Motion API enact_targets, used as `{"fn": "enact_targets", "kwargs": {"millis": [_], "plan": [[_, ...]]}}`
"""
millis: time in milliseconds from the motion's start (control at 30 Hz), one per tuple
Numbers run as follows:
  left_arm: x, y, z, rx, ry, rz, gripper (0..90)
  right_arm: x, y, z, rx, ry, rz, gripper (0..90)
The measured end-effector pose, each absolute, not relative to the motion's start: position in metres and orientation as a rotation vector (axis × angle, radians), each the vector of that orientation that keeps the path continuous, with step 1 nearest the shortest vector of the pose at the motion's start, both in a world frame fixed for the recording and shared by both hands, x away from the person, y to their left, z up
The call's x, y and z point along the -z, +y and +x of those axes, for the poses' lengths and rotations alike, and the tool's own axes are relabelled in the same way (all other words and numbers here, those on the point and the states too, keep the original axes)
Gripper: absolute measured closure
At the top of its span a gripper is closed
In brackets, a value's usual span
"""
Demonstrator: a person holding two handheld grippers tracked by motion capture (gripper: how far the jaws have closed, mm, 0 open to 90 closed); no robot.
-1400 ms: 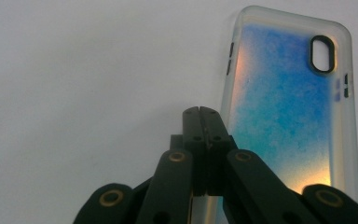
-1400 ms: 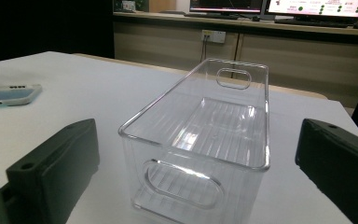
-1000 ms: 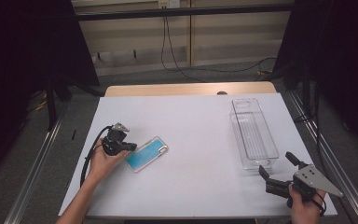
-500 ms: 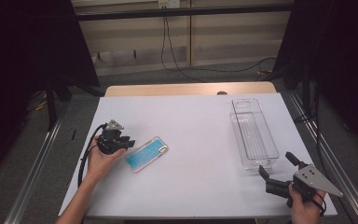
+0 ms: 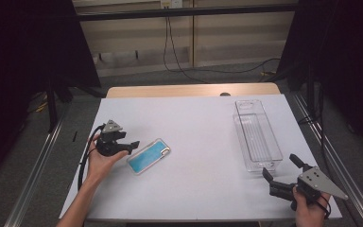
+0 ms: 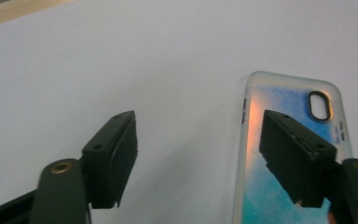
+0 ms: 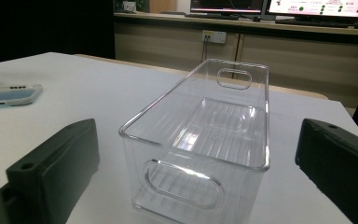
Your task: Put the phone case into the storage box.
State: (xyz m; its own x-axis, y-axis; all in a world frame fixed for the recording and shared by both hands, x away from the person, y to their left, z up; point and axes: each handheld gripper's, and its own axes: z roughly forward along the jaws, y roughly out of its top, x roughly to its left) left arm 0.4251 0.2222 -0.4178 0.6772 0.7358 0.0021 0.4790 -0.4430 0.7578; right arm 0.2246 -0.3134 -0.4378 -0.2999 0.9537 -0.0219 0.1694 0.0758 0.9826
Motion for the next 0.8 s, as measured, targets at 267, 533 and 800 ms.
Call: {"fn": "enact_targets", "kwargs": {"millis": [267,533,800], "plan": [[0.410,0.225,0.420,-0.389,0.954,2.074,8.3,0.438,-0.313,0.225,-1.299,1.591,1.146,0.0],[0.410,0.218,0.409,-0.284,0.911,2.113,4.3,0.438,-0.313,0.225,-1.301,1.592,1.143,0.0],[0.410,0.213,0.408,-0.189,0.911,2.100,4.6,0.438,-0.313,0.225,-1.303,1.596,1.143,0.0]]}}
